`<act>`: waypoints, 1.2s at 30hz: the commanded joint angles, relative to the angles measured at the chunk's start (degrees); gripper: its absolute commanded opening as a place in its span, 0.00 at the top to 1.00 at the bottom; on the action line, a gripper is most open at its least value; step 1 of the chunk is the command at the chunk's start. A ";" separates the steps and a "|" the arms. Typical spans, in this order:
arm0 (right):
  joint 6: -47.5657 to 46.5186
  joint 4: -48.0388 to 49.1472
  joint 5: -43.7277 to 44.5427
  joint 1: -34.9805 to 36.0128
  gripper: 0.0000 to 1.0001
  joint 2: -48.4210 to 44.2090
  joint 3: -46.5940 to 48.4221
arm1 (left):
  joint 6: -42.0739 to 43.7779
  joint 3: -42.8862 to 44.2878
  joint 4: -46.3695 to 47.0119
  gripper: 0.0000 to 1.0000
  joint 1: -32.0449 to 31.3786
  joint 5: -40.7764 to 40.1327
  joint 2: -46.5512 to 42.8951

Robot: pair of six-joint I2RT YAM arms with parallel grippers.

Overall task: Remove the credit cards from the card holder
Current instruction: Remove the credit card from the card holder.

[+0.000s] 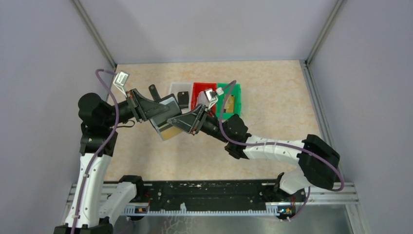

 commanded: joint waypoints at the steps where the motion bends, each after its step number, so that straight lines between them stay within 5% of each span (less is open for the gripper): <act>1: 3.52 14.14 2.49 -0.03 0.72 2.52 0.06 | -3.28 2.62 2.67 1.00 0.07 0.15 -0.82; 7: 6.28 21.38 2.97 -0.15 1.00 6.06 0.39 | -4.85 3.36 2.97 1.00 0.07 0.17 -0.38; 10: 6.35 21.94 3.05 -0.16 1.00 6.06 0.12 | -5.76 3.28 3.64 0.92 0.16 0.16 -0.10; 18: 5.26 20.60 3.57 -0.15 1.00 5.39 -1.42 | -11.12 2.93 5.90 0.90 0.42 -0.75 1.68; 27: 3.98 18.33 4.93 -0.17 1.00 5.03 -1.71 | -15.29 0.32 12.27 0.72 0.42 -1.67 0.99; 29: 3.89 18.10 5.25 -0.17 1.00 4.96 -1.67 | -15.92 0.09 13.41 0.75 0.42 -0.87 1.20; 32: 3.62 17.29 5.29 -0.12 1.00 4.65 -1.44 | -15.79 -0.06 13.60 0.94 0.43 -0.95 1.20; 36: 3.43 17.22 5.24 -0.14 1.00 4.08 -1.90 | -15.54 0.25 13.19 0.98 0.58 -0.82 1.44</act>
